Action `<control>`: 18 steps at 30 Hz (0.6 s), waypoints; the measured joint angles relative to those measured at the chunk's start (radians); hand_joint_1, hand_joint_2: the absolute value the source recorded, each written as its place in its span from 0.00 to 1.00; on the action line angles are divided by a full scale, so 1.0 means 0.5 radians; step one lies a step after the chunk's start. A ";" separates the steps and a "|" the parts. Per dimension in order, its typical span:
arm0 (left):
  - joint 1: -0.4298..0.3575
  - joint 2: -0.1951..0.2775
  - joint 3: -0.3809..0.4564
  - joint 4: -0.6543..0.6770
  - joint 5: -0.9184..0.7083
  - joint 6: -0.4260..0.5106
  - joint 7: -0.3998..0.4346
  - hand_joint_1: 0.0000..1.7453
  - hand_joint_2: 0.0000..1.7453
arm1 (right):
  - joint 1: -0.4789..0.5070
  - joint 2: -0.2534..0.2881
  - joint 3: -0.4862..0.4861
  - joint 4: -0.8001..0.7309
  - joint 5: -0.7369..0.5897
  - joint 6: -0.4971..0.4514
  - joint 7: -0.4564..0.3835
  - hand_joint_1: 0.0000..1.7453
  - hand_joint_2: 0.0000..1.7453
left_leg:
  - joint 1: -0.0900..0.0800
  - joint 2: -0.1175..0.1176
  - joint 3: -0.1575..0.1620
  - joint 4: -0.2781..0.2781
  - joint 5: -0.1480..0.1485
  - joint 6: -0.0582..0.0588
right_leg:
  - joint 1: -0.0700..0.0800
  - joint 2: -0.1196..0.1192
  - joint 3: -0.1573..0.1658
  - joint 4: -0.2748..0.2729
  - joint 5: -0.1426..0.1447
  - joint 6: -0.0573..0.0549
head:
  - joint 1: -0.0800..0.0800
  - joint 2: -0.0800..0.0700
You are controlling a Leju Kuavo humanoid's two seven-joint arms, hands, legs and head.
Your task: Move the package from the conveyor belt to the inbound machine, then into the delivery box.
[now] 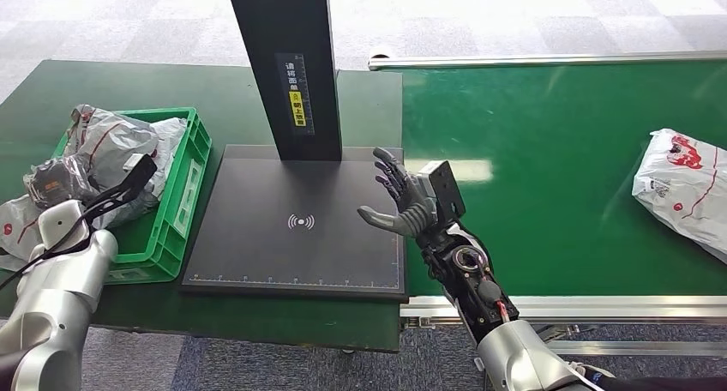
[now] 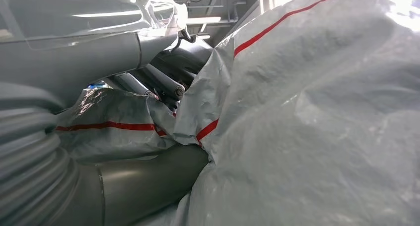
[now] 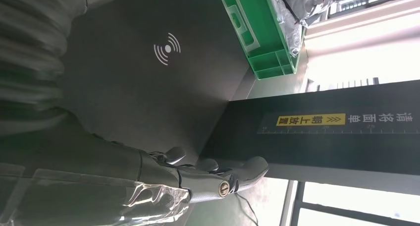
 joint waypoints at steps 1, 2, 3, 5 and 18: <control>-0.001 0.000 0.000 0.004 0.000 0.000 0.000 0.77 1.00 | 0.000 0.000 0.000 0.000 0.000 0.000 0.000 0.00 1.00 | 0.000 0.000 0.000 0.000 0.000 0.000 | 0.000 0.000 0.000 0.000 0.000 0.000 | 0.000 0.000; -0.004 0.000 0.000 0.008 0.000 -0.004 0.002 0.55 1.00 | 0.000 0.000 0.000 0.000 0.000 0.000 0.000 0.00 1.00 | 0.000 0.000 0.000 0.000 0.000 0.000 | 0.000 0.000 0.000 0.000 0.000 0.000 | 0.000 0.000; -0.007 0.001 0.000 0.013 0.000 -0.012 0.008 0.34 1.00 | 0.000 0.000 0.000 0.001 0.001 0.002 0.000 0.00 1.00 | 0.000 0.000 0.000 0.000 0.000 0.000 | 0.000 0.000 0.000 0.000 0.000 0.000 | 0.000 0.000; -0.017 0.008 -0.007 0.025 0.000 -0.024 0.039 0.00 1.00 | -0.001 0.001 0.001 0.002 0.006 0.007 0.000 0.00 1.00 | 0.000 0.000 0.000 0.000 0.000 0.000 | 0.000 0.000 0.000 0.000 0.000 0.000 | 0.000 0.000; 0.140 -0.065 0.099 -0.562 0.278 0.595 -0.833 0.00 1.00 | 0.001 0.004 0.021 0.000 -0.005 -0.016 -0.012 0.00 1.00 | 0.000 0.000 -0.005 0.002 0.001 0.001 | 0.000 0.000 -0.007 -0.001 0.000 0.000 | 0.002 0.000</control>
